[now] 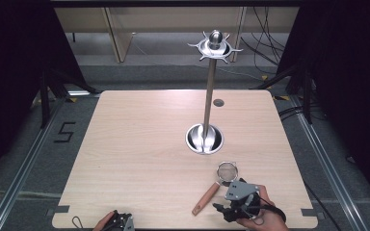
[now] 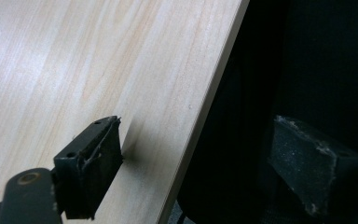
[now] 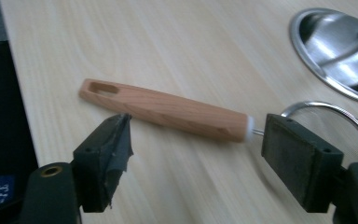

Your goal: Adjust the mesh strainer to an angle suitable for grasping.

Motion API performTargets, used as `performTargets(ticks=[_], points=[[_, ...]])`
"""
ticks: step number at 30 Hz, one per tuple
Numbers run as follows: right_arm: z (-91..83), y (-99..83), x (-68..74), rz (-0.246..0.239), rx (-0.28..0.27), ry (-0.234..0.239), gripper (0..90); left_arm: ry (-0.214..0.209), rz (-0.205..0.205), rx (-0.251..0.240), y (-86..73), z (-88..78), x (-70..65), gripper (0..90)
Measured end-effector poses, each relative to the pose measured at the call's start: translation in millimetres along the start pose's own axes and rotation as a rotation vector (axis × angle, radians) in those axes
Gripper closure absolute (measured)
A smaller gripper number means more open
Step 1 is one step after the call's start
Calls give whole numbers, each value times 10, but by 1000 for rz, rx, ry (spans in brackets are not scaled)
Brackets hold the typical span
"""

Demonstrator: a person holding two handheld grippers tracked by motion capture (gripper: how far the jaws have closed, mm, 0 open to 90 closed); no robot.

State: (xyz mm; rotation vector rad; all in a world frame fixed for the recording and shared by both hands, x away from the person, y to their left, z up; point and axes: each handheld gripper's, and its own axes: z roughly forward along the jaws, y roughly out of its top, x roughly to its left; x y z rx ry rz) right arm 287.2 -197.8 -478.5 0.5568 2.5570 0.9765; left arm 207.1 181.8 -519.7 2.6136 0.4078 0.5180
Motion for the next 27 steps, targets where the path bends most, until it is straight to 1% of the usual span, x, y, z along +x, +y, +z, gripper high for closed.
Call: performTargets(ticks=[1, 2, 3, 5, 6, 7, 8, 9, 13, 14, 16, 17, 18, 19, 20, 21, 22, 23, 24, 25, 26, 27], points=[[21, 17, 6, -22, -3, 22, 249, 0, -1, -1, -1, 0, 0, 162], [34, 28, 23, -17, -3, 28, 251, 1, 0, 0, -2, 0, 2, 162], [47, 44, 29, -25, 0, 35, 252, 0, 0, 2, -3, 0, 2, 162], [83, 90, 34, -57, 6, 62, 250, 0, -2, -2, -2, 1, 0, 162], [88, 98, 37, -48, 5, 65, 250, -1, -1, -2, -2, 1, 0, 160], [101, 109, 27, -69, -2, 72, 249, 1, 0, 1, -2, 1, 2, 161], [101, 109, 27, -69, -2, 72, 249, -2, 1, 2, -2, 3, 7, 161], [103, 118, 27, -65, 1, 69, 247, -20, 12, 4, 1, 8, 17, 160], [129, 141, -1, -73, 3, 80, 246, -16, 10, 4, -1, 7, 15, 160], [153, 146, -21, -85, 0, 74, 246, -16, 10, 4, 0, 7, 16, 161], [165, 147, -27, -91, 4, 67, 247, -18, 11, 3, 1, 7, 16, 162], [165, 147, -21, -75, 14, 67, 247, -17, 11, 3, 0, 6, 15, 162], [181, 151, -30, -94, 9, 71, 248, -17, 11, 3, 0, 7, 16, 161], [190, 151, -18, -76, 18, 66, 248, -15, 10, 4, 0, 7, 16, 161], [200, 159, -29, -104, 22, 83, 248, -18, 10, 3, 1, 7, 16, 161], [209, 164, -30, -115, 27, 79, 248, -17, 10, 0, 0, 9, 13, 161], [219, 173, -31, -124, 26, 88, 248, -11, 7, 2, 0, 5, 9, 160], [227, 178, -15, -108, 33, 75, 248, -14, 8, 2, -1, 7, 12, 159], [251, 187, -25, -133, 27, 86, 248, -18, 11, 3, 0, 8, 16, 159], [253, 195, -16, -115, 48, 92, 248, -18, 10, 3, 1, 7, 16, 160], [297, 201, -30, -144, 39, 95, 247, -18, 11, 3, 1, 7, 15, 160], [314, 204, -32, -141, 46, 95, 244, -9, 5, -1, -3, 6, 9, 159]])
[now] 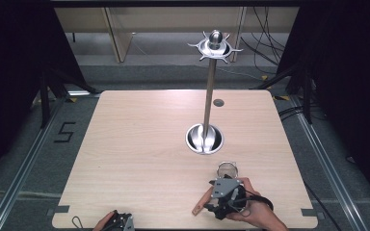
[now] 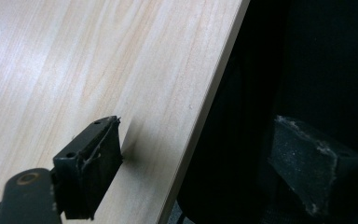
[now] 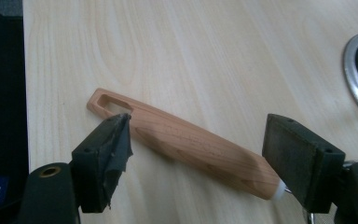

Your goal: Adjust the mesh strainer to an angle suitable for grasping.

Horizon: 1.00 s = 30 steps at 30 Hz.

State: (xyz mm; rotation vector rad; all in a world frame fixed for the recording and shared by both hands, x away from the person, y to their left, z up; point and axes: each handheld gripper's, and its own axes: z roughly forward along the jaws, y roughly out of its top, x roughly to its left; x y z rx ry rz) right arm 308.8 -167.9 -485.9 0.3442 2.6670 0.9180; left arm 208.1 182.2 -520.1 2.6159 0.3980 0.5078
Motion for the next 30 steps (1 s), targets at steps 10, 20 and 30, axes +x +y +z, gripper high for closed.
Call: performTargets(ticks=[10, 20, 30], points=[[124, 20, -47, -26, 39, 84, 237, 8, -7, -6, 0, -5, -7, 162], [173, 23, -72, -43, 67, 133, 236, 15, -3, -16, 7, -29, 5, 162], [163, 23, -99, -35, 93, 141, 291, 15, -3, -17, 8, -30, 0, 162]])
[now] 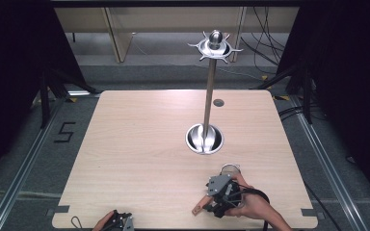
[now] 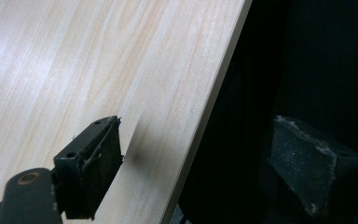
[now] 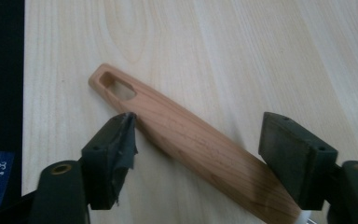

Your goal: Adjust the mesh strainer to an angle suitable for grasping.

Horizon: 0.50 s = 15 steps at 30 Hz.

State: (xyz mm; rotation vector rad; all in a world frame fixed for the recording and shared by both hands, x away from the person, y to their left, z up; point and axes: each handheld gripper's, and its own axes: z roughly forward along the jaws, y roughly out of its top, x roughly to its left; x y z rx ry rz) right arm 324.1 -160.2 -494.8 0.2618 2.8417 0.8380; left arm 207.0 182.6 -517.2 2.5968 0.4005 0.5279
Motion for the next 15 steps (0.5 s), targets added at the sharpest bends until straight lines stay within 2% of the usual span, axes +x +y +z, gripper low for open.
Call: performTargets(ticks=[4, 8, 9, 10, 12, 15], points=[[-7, -6, -27, 26, 14, -10, 327, 4, 0, 4, -3, 3, 0, 162], [1, -1, -45, 39, 33, -5, 403, 4, 0, 3, -1, 3, 0, 162], [1, 0, -39, 70, 49, -11, 413, 5, 0, 3, -3, 5, -2, 162], [1, 3, -45, 79, 57, -6, 420, 1, 2, 4, -3, 4, -4, 162], [10, 19, -77, 49, 61, -10, 443, 4, -1, 2, -3, 7, -4, 162], [12, 60, -93, 57, 87, -2, 468, 5, 0, 1, -2, 6, -4, 162]])
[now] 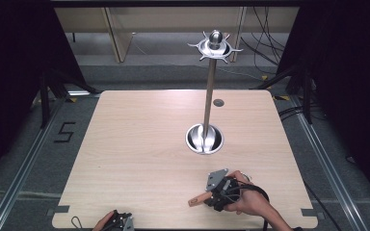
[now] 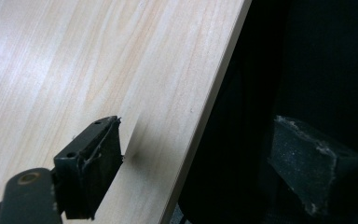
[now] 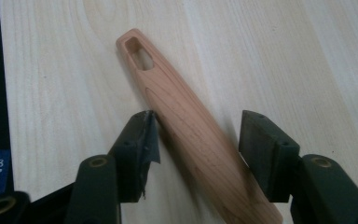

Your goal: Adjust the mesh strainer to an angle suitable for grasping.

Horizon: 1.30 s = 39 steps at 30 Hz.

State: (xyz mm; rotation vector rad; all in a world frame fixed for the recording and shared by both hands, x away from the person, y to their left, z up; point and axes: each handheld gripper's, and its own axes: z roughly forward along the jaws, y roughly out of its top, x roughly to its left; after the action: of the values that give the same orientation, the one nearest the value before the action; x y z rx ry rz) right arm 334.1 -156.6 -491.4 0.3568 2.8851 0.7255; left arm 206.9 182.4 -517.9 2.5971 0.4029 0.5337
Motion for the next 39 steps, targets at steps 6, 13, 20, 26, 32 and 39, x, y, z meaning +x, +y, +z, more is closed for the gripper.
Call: performTargets(ticks=[6, 13, 20, 26, 32, 39], points=[[-2, 57, 4, -4, 40, 33, 510, -4, 1, 1, 0, -1, -1, 162], [-4, 136, 29, -28, 111, 25, 573, 2, 1, -1, 0, 0, 0, 162], [-1, 166, 8, -55, 124, 34, 618, -3, 2, 0, -1, -1, -1, 162], [3, 192, 0, -62, 147, 35, 651, -4, 1, 0, 2, -2, 6, 162], [6, 203, -7, -65, 155, 38, 680, -7, 0, -1, 7, -2, 5, 162], [-5, 198, 6, -25, 163, 15, 682, -12, -14, -15, 7, 7, 2, 162]])
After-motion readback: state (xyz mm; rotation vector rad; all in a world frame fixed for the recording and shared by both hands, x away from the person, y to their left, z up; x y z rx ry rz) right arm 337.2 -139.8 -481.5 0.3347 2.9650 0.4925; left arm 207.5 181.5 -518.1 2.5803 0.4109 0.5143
